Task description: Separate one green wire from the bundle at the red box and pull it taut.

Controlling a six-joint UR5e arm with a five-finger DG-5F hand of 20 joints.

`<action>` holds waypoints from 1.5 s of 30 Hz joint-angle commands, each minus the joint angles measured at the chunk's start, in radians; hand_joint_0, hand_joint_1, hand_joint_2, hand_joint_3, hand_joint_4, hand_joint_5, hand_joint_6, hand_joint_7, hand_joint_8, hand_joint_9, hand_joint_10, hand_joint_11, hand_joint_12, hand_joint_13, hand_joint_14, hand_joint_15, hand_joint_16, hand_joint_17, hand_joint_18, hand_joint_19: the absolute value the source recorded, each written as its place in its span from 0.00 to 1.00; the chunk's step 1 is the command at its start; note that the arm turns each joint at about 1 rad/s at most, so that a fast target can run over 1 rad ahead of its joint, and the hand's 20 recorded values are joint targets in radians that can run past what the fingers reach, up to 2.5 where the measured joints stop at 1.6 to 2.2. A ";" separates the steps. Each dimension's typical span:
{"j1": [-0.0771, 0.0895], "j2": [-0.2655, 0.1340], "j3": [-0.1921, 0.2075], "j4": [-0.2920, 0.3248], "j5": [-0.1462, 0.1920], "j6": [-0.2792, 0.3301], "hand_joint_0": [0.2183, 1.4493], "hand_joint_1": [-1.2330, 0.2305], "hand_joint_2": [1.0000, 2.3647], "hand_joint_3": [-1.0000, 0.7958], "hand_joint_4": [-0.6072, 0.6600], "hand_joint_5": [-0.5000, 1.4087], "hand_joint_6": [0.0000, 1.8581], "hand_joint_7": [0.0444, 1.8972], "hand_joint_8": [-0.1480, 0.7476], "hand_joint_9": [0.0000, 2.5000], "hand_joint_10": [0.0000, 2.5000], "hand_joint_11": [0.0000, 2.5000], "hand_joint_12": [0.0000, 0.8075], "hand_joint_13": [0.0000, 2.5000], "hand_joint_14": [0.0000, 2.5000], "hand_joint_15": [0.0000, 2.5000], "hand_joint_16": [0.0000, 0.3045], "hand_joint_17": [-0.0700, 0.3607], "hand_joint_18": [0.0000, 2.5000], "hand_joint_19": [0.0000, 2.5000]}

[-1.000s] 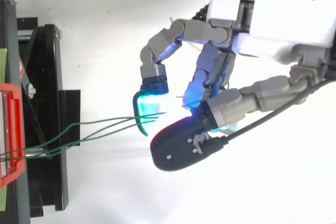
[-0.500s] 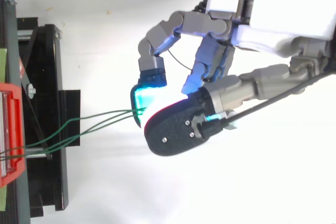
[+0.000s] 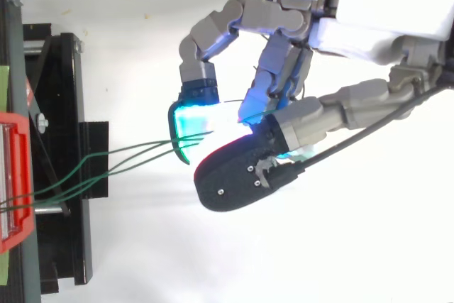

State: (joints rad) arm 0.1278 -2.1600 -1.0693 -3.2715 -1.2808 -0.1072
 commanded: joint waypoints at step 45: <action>-0.028 0.002 0.000 0.039 -0.006 -0.043 0.32 0.39 0.02 0.42 0.57 0.15 0.47 0.60 0.46 0.52 0.01 0.64 0.38 0.58 0.01 0.54 0.19 0.46 0.37 0.28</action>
State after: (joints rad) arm 0.1011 -2.1592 -1.0692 -3.2321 -1.2869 -0.1499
